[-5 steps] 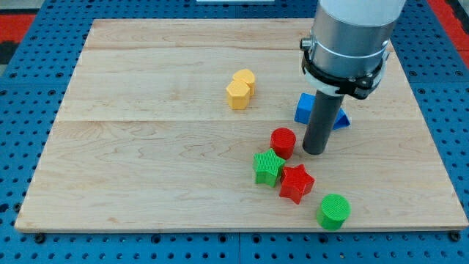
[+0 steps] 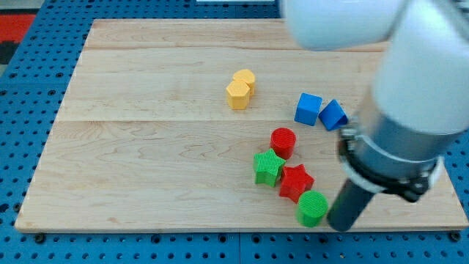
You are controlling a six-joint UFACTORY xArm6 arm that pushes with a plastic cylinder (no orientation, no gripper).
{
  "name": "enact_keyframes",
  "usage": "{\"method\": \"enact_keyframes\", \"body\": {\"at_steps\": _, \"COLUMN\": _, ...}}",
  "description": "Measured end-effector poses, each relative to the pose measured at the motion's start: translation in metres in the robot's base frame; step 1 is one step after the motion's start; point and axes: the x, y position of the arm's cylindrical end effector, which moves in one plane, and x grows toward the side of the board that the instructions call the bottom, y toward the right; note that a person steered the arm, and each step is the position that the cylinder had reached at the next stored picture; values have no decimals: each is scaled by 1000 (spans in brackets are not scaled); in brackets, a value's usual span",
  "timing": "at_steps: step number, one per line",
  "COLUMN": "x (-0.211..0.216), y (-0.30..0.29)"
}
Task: Slide the green blocks to the bottom left of the red circle
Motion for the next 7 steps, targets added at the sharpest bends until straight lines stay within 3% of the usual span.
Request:
{"method": "enact_keyframes", "body": {"at_steps": 1, "x": -6, "y": -6}}
{"method": "enact_keyframes", "body": {"at_steps": 2, "x": -3, "y": -75}}
{"method": "enact_keyframes", "body": {"at_steps": 5, "x": -12, "y": -70}}
{"method": "enact_keyframes", "body": {"at_steps": 6, "x": -4, "y": -107}}
{"method": "enact_keyframes", "body": {"at_steps": 7, "x": -4, "y": -102}}
